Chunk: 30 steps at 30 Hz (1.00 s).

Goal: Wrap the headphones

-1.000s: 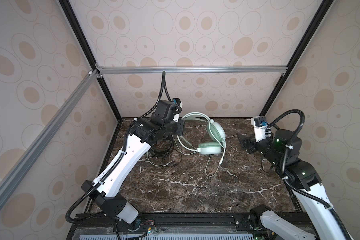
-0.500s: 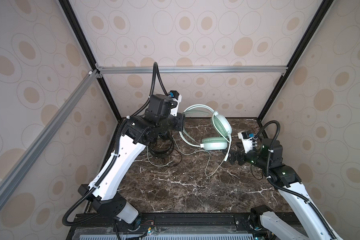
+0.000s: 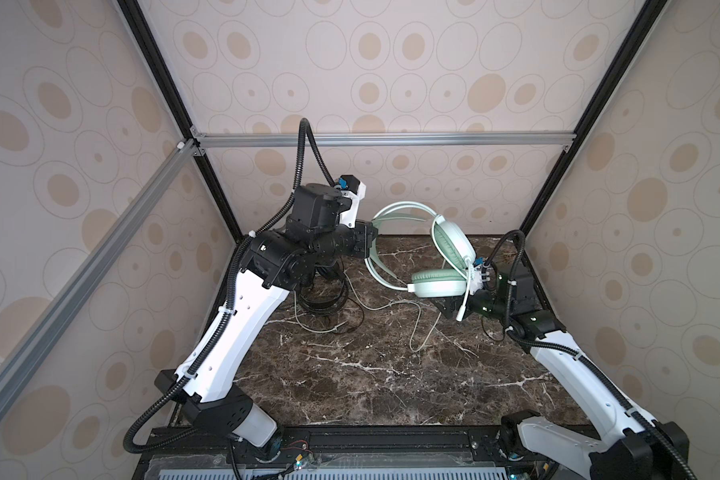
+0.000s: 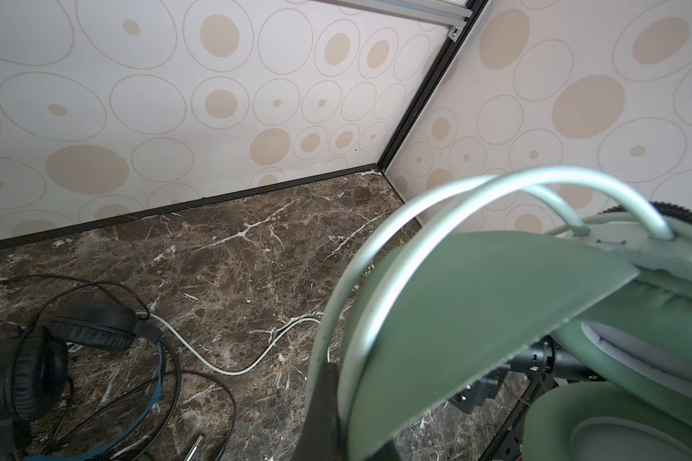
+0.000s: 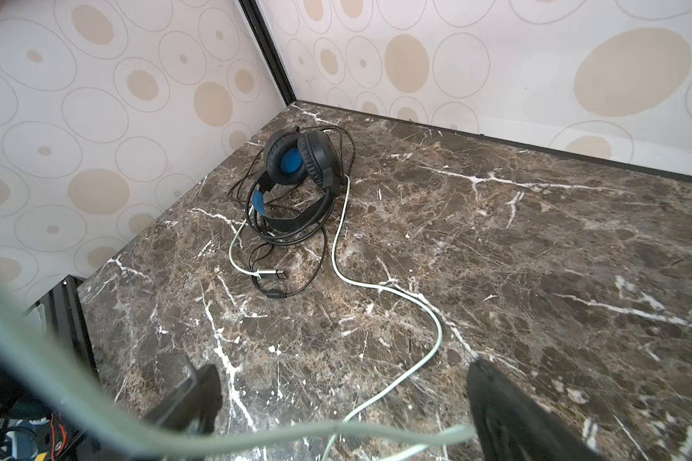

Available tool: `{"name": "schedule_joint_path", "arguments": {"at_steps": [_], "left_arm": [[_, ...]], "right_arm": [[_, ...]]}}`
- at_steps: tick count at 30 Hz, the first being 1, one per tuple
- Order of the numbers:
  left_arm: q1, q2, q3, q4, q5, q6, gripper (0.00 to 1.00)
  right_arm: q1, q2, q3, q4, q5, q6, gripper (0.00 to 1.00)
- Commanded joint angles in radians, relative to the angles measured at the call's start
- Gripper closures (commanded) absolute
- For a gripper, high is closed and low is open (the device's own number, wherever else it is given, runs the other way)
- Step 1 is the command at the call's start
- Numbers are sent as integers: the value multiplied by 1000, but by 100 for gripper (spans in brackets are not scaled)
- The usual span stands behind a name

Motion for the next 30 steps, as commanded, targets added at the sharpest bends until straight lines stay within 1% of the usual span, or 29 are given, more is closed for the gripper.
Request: {"name": "schedule_joint_path", "arguments": {"at_steps": [1, 6, 9, 11, 14, 17, 22, 24, 30], "left_arm": [[9, -39, 25, 91, 41, -55, 100], [9, -39, 25, 117, 50, -69, 100], [13, -39, 25, 128, 54, -76, 100], [16, -42, 20, 139, 52, -84, 100], [19, -46, 3, 164, 58, -98, 100], [20, -52, -25, 196, 68, -113, 100], [21, -65, -60, 228, 73, -131, 100], [21, -70, -72, 236, 73, -133, 100], [26, -84, -100, 261, 54, -149, 100]], "right_arm": [[8, 36, 38, 84, -28, 6, 3], [12, 116, 30, 123, -38, 7, 8], [11, 145, 11, 147, -57, 20, 13], [14, 158, -3, 157, -71, 27, 19], [14, 166, -17, 163, -84, 35, 30], [15, 173, -31, 199, -96, 63, 38], [16, 185, -29, 211, -99, 69, 42], [16, 189, -32, 216, -102, 74, 47], [18, 173, -32, 189, -82, 63, 69]]}}
